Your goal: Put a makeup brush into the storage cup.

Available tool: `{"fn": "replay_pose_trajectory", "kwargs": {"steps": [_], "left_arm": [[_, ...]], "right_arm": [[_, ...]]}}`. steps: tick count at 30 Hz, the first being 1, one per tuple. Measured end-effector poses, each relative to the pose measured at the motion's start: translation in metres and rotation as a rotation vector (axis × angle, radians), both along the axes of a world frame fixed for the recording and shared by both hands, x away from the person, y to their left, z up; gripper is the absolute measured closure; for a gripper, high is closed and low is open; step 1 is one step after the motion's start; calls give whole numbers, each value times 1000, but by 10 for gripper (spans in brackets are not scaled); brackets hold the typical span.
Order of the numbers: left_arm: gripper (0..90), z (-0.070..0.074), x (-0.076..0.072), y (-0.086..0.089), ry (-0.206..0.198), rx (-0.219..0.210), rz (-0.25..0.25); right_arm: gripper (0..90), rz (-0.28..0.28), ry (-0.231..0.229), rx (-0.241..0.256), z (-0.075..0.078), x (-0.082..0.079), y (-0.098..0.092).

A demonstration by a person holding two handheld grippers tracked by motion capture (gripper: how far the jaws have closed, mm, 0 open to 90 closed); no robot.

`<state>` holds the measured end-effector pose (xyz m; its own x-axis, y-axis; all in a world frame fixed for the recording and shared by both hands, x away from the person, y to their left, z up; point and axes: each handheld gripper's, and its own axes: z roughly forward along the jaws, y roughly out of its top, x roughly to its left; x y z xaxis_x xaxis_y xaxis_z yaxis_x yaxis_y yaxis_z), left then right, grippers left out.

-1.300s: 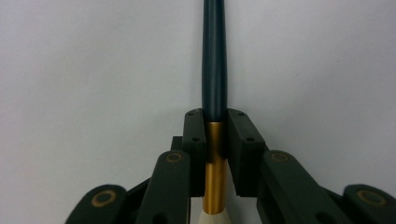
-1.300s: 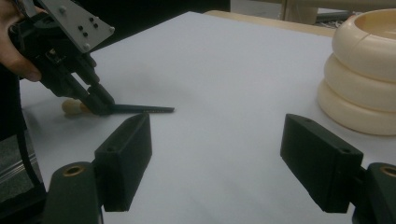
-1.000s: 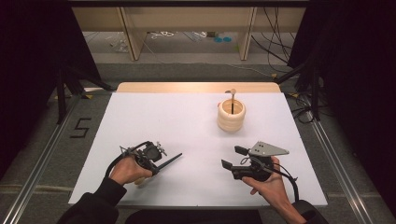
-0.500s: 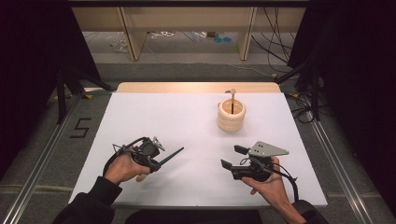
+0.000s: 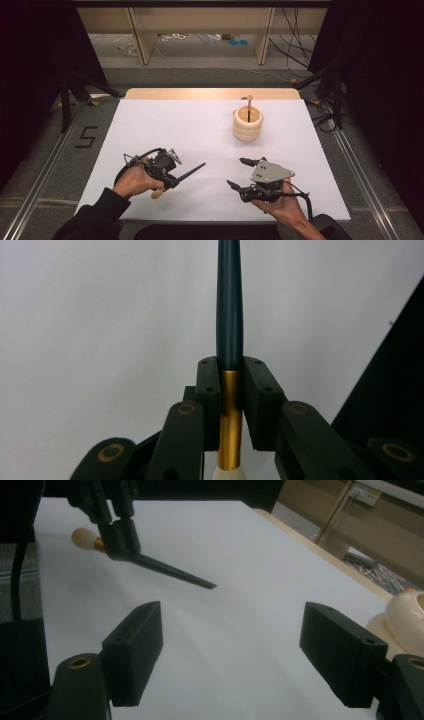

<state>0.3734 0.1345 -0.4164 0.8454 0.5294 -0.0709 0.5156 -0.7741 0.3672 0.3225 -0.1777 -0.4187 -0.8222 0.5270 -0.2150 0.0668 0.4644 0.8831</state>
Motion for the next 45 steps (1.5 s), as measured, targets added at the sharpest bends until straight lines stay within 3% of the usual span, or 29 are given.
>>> {"fn": "replay_pose_trajectory", "kwargs": {"steps": [14,23,29,31,33,35,37,39,40,41,45], "left_arm": [[784,9,-11,-17,80,-48,-88],[784,16,-17,-26,89,-54,-116],[784,20,-19,-33,84,-46,-142],[784,23,-21,-36,90,-49,-151],[784,24,-21,-37,91,-42,-160],[784,25,-20,-38,86,-38,-169],[784,27,-21,-41,92,-39,-171],[784,27,-21,-42,89,-38,-176],[784,29,-21,-43,91,-27,-184],[784,29,-21,-44,91,-26,-187],[784,31,-22,-48,92,-22,-197]], "right_arm": [[287,169,-191,-209,-1,-19,34],[326,229,-259,-289,-2,-23,46],[356,286,-357,-389,-3,-21,56],[371,284,-342,-402,-5,-23,58],[382,309,-380,-438,-5,-22,62],[392,292,-352,-433,-7,-25,63],[403,313,-386,-449,-7,-24,66],[416,302,-361,-449,-10,-28,68],[421,324,-405,-473,-9,-26,69],[428,326,-420,-485,-9,-26,70],[452,319,-432,-519,-11,-28,73]]}}
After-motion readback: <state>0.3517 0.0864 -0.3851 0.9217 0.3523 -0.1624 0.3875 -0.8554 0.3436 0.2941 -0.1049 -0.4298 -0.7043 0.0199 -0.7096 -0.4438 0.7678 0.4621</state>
